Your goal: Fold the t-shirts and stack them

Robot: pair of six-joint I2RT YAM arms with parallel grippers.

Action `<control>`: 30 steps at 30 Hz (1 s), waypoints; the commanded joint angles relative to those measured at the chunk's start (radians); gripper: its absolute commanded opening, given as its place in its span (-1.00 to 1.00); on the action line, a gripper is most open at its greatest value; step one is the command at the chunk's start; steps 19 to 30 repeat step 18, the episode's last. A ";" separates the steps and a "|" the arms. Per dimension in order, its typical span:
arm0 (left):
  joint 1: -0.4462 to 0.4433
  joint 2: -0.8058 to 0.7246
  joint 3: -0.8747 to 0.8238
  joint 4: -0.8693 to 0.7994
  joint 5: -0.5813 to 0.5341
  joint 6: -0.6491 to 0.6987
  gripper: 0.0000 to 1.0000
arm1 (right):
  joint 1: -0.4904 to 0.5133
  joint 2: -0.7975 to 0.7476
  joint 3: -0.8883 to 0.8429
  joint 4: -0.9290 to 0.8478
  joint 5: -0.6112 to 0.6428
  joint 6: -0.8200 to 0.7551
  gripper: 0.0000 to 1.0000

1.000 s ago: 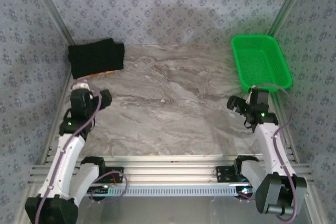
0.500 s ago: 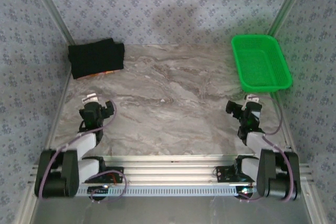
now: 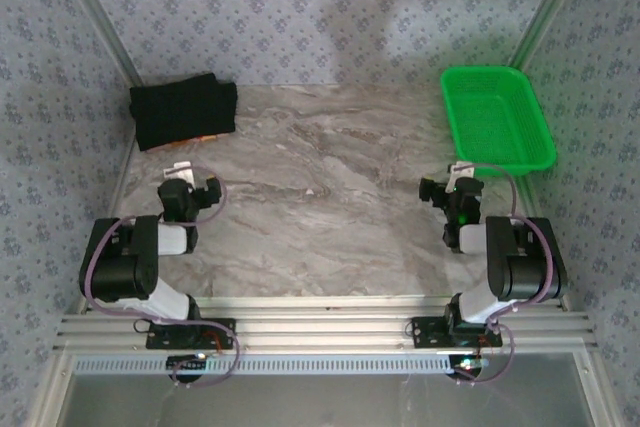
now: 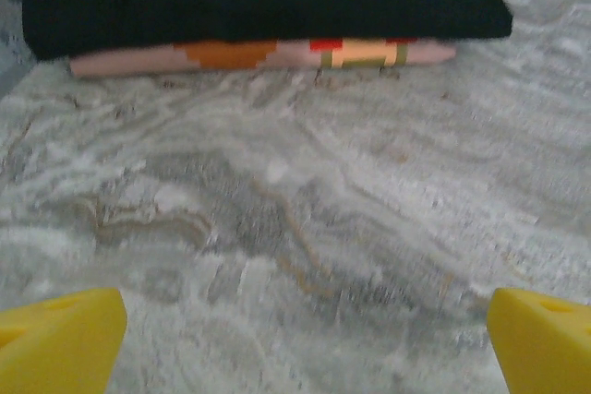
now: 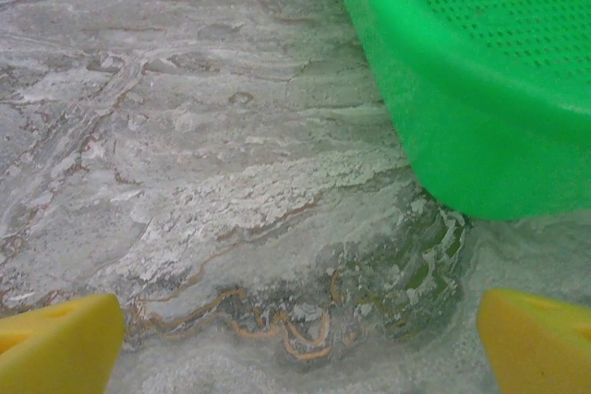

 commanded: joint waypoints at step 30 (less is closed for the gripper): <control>-0.022 -0.002 0.041 -0.013 0.004 0.043 0.99 | 0.006 0.000 0.035 0.003 -0.011 -0.052 1.00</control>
